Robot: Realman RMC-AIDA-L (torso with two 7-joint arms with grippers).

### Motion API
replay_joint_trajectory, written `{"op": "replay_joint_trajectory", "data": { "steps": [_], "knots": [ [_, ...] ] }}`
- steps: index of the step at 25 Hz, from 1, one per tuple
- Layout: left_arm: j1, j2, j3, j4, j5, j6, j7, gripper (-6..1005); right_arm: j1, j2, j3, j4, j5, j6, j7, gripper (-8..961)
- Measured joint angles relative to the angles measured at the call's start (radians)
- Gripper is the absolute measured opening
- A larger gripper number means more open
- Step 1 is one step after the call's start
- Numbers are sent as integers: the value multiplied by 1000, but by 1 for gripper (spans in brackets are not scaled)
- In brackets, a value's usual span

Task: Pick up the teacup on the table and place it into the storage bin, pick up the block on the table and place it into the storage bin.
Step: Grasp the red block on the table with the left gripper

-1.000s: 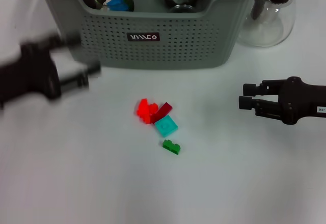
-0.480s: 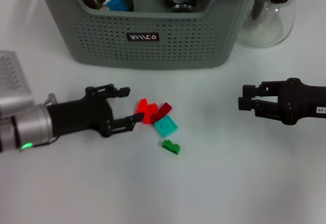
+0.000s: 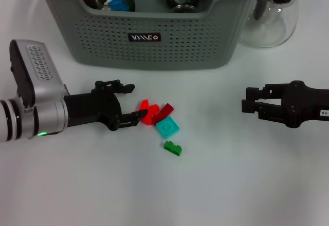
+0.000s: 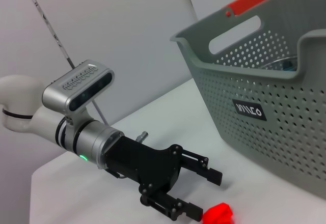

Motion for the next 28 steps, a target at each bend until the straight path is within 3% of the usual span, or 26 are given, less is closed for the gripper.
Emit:
{"op": "replay_joint_trajectory", "data": {
  "steps": [11,17,28],
  "knots": [
    [13,-1,6,-9,0,-29,37,708,6,0,0,0,0,1,0,424],
    [-8,-6,66,-30,-10,-59,39,707,7,0,0,0,0,3,0,424],
    [-37,-7,82,-53,-42,-78,79,706,0,-1,5,0,0,4,-1,424]
  ]
}}
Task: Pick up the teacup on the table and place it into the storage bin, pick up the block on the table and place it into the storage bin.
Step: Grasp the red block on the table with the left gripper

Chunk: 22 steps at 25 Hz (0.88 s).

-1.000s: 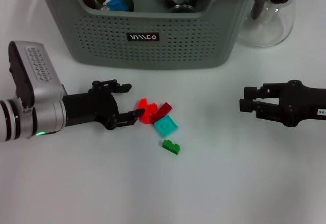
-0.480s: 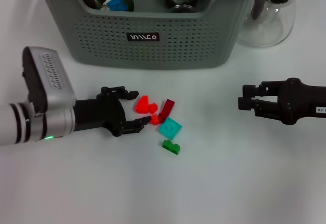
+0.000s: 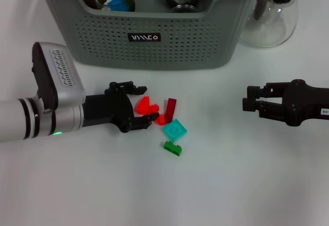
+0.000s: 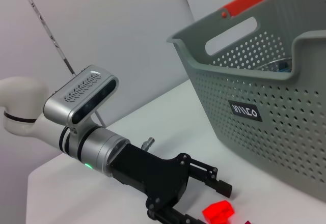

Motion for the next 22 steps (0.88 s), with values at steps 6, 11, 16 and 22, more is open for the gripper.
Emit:
{"op": "replay_joint_trajectory", "data": {
  "steps": [6,11,16,22],
  "knots": [
    [2,2,38,0,6,16,-2,705,2,-1,-3,0,0,3,-1,425],
    [30,4,47,26,4,45,-8,704,4,-3,-4,0,0,5,0,425],
    [77,3,40,79,2,112,-10,704,3,-3,-1,0,0,5,1,425],
    [75,0,42,65,-20,68,-11,703,7,0,-4,1,0,6,1,425]
  ]
}}
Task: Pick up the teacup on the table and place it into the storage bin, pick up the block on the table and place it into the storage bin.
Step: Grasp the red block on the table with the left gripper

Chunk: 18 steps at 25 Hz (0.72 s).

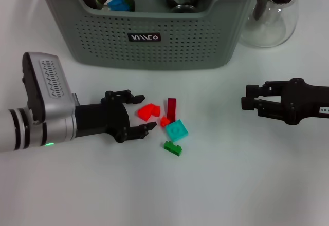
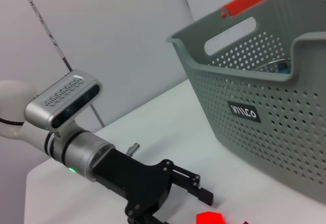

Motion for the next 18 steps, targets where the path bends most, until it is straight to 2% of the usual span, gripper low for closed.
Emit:
{"op": "replay_joint_trajectory", "data": {
  "steps": [6,12,18],
  "knots": [
    [-4,-1,10,-24,-27,-51,0,702,-2,0,0,6,0,0,0,425],
    [-2,-1,6,-33,-54,-97,-1,592,-3,-1,0,8,0,-1,0,425],
    [8,-1,2,-27,-64,-99,-1,591,-2,-1,0,9,0,-1,0,425]
  ]
}}
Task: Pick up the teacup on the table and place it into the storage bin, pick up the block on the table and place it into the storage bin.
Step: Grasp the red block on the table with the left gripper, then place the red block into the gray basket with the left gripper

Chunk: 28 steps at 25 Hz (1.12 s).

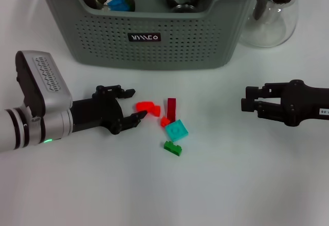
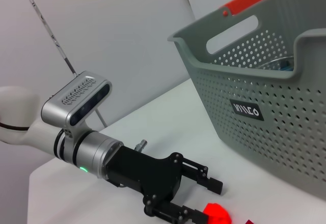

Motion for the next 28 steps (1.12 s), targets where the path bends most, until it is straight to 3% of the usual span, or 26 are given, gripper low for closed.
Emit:
{"op": "replay_joint_trajectory", "data": {
  "steps": [18,24,28],
  "knots": [
    [-19,0,15,-32,-4,-4,1,574,2,-2,0,0,0,1,0,424],
    [-22,2,17,-12,-2,1,-33,358,2,-2,3,0,0,1,0,424],
    [-3,6,17,44,27,17,-126,296,2,-3,4,0,0,1,0,424]
  ]
}}
